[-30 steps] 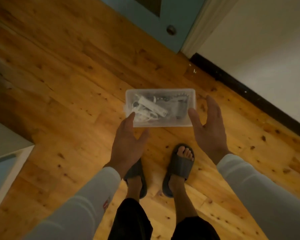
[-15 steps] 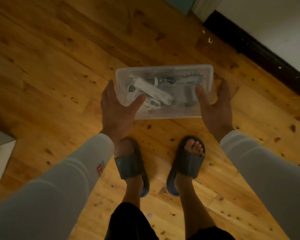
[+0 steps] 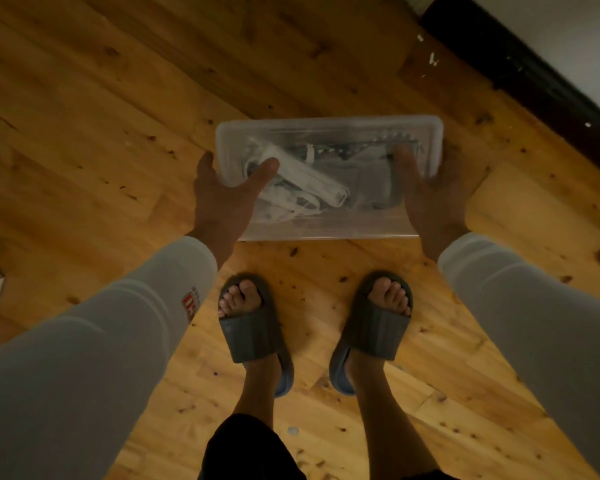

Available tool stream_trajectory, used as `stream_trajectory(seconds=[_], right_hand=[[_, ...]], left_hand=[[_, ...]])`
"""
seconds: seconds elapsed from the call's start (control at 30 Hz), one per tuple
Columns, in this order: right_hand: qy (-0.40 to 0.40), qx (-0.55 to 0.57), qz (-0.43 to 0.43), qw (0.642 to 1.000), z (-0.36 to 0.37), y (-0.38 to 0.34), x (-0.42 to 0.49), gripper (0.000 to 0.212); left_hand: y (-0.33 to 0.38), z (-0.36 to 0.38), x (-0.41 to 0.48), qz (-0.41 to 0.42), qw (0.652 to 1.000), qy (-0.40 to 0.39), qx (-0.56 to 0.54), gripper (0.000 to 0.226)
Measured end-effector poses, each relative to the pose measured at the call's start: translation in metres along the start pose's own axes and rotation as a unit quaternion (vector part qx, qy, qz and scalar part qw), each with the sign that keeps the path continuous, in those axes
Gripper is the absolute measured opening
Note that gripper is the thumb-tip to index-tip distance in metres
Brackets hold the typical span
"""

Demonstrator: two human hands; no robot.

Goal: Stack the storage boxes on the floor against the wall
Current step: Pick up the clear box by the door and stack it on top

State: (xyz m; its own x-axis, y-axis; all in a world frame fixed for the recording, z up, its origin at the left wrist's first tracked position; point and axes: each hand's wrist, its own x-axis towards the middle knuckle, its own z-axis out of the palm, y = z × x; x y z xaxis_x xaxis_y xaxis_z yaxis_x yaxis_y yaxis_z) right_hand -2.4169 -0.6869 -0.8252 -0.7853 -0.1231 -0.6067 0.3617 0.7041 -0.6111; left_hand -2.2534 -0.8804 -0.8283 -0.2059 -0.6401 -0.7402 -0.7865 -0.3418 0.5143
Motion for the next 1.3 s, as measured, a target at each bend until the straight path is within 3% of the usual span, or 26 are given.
stream_trajectory(seconds=[0.37, 0.6, 0.8, 0.93, 1.13, 1.3], right_hand=[[-0.008, -0.02, 0.046, 0.999, -0.002, 0.001, 0.006, 0.07], [-0.016, 0.01, 0.063, 0.998, -0.009, 0.002, -0.003, 0.064], [-0.005, 0.004, 0.081, 0.997, -0.022, -0.006, -0.024, 0.069], [0.005, 0.003, 0.063, 0.998, -0.037, -0.022, -0.041, 0.056], [-0.005, -0.025, 0.035, 0.999, -0.067, -0.048, -0.068, 0.063], [0.016, -0.03, 0.02, 0.999, -0.101, -0.076, -0.094, 0.065]], left_hand=[[0.0, 0.002, 0.001, 0.002, 1.0, 0.004, -0.029, 0.066], [0.001, 0.001, -0.009, 0.005, 1.0, 0.005, -0.025, 0.05], [0.008, -0.01, -0.029, 0.006, 1.0, 0.001, -0.024, 0.062], [0.025, -0.025, -0.051, 0.013, 1.0, 0.001, -0.023, 0.067], [0.055, -0.044, -0.087, 0.028, 0.999, 0.006, -0.027, 0.06], [0.085, -0.055, -0.125, 0.015, 1.0, -0.003, -0.026, 0.079]])
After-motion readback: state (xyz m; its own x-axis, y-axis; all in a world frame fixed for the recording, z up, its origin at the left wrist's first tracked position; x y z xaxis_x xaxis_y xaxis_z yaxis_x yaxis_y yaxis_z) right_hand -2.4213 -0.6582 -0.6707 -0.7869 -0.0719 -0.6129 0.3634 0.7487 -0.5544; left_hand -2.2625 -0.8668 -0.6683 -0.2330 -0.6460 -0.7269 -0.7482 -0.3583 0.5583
